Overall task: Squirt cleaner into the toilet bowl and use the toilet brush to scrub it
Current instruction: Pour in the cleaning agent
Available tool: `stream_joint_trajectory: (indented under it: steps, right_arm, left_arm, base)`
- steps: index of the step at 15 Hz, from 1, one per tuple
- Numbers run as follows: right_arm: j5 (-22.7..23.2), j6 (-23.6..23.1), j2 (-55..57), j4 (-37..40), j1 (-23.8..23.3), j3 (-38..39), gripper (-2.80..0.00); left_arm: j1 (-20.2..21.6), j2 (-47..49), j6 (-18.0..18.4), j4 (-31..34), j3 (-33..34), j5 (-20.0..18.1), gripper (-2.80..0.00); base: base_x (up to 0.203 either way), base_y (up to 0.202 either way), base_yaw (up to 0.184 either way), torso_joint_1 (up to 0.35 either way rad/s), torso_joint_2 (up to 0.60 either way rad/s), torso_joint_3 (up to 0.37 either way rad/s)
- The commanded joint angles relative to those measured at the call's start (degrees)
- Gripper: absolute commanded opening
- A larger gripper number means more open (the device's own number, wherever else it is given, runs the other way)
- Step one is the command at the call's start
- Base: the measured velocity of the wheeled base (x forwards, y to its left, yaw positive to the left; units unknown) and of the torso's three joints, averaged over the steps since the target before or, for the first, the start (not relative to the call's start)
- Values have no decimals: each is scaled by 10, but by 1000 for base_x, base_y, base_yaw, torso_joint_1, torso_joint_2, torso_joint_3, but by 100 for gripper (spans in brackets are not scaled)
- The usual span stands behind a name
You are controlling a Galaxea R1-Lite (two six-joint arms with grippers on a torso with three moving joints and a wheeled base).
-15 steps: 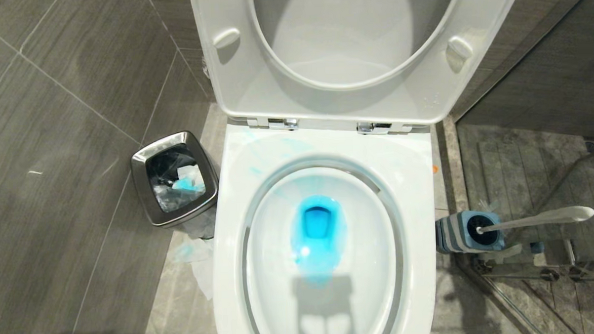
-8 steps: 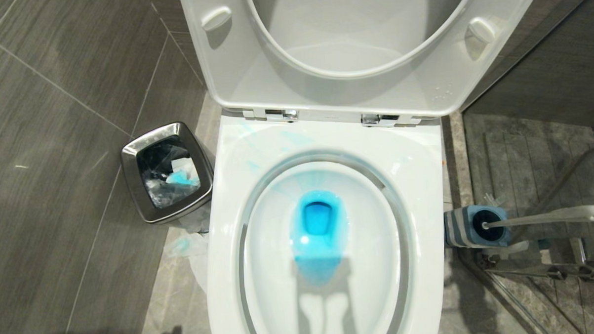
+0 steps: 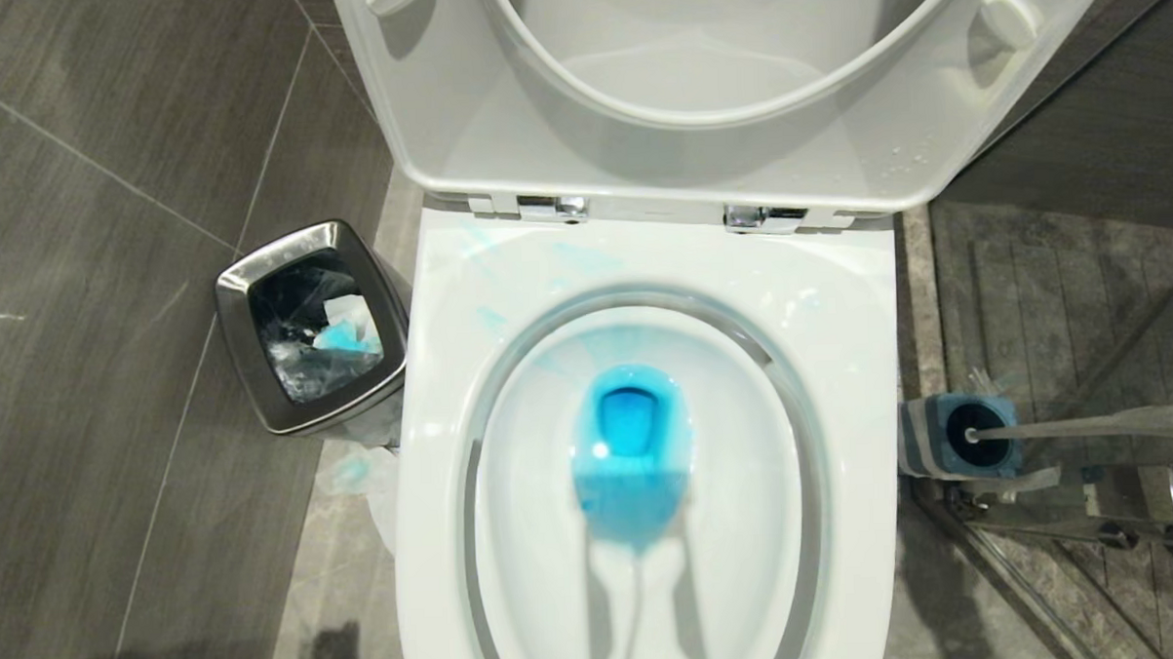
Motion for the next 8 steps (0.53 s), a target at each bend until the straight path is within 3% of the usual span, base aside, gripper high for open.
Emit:
stream_joint_trajectory:
  steps: [1, 8]
  right_arm:
    - [0, 0, -1, 0, 0, 1, -280]
    - [16, 3, -1, 0, 0, 21, -280]
  left_arm:
    - [0, 1, 0, 0, 0, 0, -280]
    - [0, 1, -1, -1, 0, 0, -280]
  base:
    - [0, 0, 0, 9, 6, -191]
    - [0, 0, 0, 1, 2, -30]
